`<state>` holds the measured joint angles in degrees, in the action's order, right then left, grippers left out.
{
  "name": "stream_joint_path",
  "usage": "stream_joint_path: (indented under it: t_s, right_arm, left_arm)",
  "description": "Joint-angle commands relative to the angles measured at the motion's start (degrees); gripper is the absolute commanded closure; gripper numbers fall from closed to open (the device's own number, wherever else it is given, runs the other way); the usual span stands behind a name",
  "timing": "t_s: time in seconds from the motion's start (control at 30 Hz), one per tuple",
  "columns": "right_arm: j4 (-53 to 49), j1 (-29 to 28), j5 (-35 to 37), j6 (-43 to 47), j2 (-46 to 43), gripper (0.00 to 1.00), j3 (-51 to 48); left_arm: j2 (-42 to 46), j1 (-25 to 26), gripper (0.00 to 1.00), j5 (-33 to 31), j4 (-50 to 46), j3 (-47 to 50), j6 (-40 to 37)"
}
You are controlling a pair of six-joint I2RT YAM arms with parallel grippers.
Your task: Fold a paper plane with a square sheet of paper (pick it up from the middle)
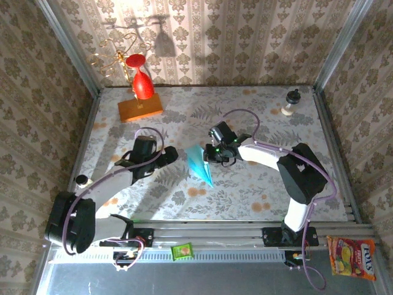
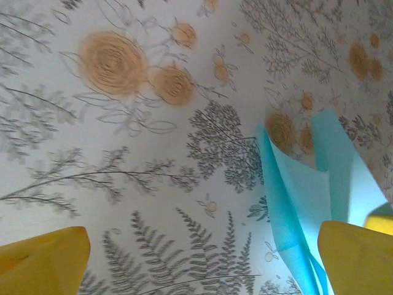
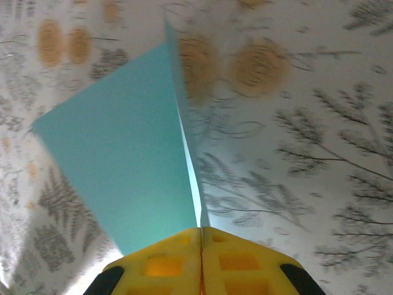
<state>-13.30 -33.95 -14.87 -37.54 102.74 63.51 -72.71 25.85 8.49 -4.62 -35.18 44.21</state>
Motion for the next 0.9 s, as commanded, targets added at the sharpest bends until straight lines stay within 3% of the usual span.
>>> stream_joint_path:
  t_s: [0.0, 0.27, 0.43, 0.87]
  right_arm:
    - [3.85, 2.12, -3.05, -0.65, 0.03, 0.90, -2.15]
    - [5.13, 4.94, -3.40, -1.35, -1.72, 0.90, -6.25]
    - [5.04, 5.20, -3.58, -1.48, -1.86, 0.89, -6.51]
    - [4.25, 5.64, -2.76, -1.75, -2.11, 0.90, -6.81]
  left_arm:
    - [-3.31, 3.34, 0.05, 1.36, 3.27, -2.92, 3.18]
    - [-13.83, 11.76, 0.14, 2.27, 9.07, -7.94, 8.19]
    - [-19.38, 13.78, 0.23, 4.19, 12.18, -10.12, 10.47]
    - [-22.84, 16.34, 0.61, -1.86, 1.18, -15.57, 11.93]
